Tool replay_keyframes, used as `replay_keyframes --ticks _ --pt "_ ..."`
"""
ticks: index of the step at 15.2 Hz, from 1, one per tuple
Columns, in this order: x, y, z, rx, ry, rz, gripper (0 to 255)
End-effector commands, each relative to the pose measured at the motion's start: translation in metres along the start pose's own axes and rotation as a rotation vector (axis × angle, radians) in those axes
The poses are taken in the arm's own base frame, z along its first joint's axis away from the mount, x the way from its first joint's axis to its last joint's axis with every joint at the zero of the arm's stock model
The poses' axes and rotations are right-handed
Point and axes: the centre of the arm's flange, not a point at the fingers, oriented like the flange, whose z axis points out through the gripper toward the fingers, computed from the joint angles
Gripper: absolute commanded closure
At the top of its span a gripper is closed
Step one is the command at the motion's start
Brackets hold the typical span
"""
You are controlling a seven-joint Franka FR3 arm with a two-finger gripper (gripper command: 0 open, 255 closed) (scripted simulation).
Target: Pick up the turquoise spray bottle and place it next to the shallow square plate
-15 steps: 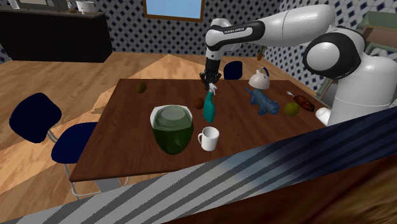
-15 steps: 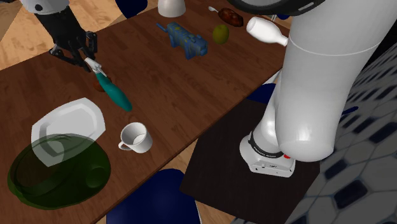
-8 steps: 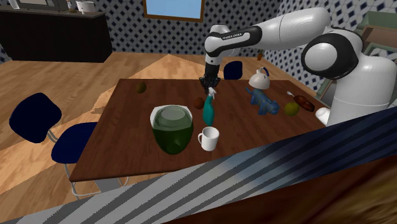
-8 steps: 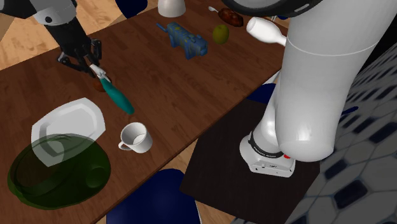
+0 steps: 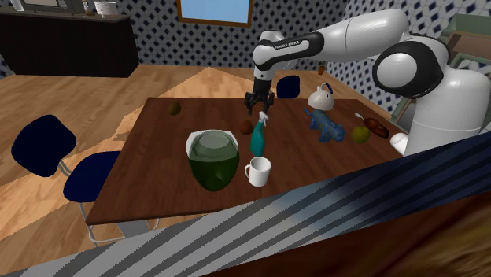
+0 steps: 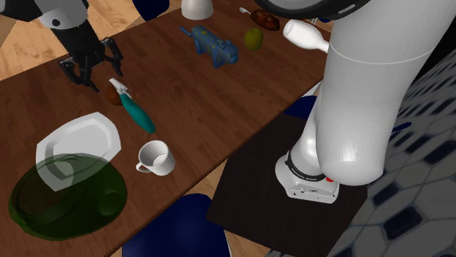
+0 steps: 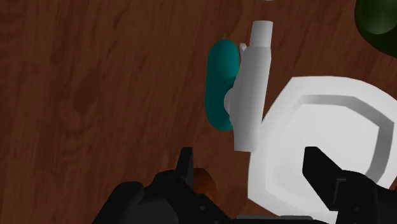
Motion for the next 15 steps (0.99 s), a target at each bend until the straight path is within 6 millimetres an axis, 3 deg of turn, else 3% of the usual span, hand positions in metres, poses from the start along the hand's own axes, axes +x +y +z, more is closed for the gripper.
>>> replay_keyframes --ticks 1,3,7,15 --pt "0.000 0.000 0.000 0.000 0.000 0.000 0" --pt "0.000 0.000 0.000 0.000 0.000 0.000 0" --pt "0.000 0.000 -0.050 0.000 0.000 0.000 0" --pt "0.000 0.000 -0.050 0.000 0.000 0.000 0"
